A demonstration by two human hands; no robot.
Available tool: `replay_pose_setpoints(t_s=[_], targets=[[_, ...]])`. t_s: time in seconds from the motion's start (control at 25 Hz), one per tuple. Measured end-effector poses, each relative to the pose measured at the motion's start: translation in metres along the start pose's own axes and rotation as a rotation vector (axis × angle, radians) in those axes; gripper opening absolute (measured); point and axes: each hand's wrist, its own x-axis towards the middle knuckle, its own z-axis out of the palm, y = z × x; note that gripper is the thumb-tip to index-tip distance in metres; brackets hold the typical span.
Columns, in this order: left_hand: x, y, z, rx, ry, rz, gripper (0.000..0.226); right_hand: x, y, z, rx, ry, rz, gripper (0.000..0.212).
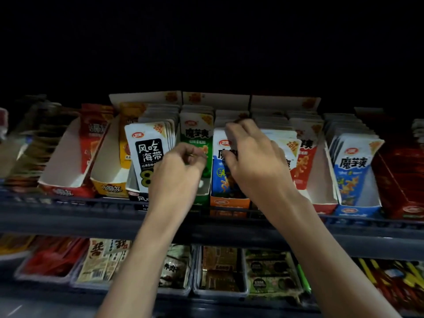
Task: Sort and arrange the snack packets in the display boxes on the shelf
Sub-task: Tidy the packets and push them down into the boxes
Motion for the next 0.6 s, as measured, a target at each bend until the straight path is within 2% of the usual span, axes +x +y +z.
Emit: replay_pose_setpoints(t_s=[0.16, 0.4, 0.6], targets=[[-0.001, 0.002, -0.003, -0.028, -0.043, -0.007, 0.008, -0.003, -0.001, -0.002, 0.04, 0.087, -0.037, 0.034], [-0.003, 0.0, 0.0, -0.058, -0.062, 0.008, 0.008, -0.008, 0.007, -0.005, 0.179, 0.247, -0.072, 0.005], [0.0, -0.001, 0.005, -0.075, -0.083, 0.0, 0.012, -0.007, 0.013, -0.004, 0.216, 0.301, -0.14, 0.006]])
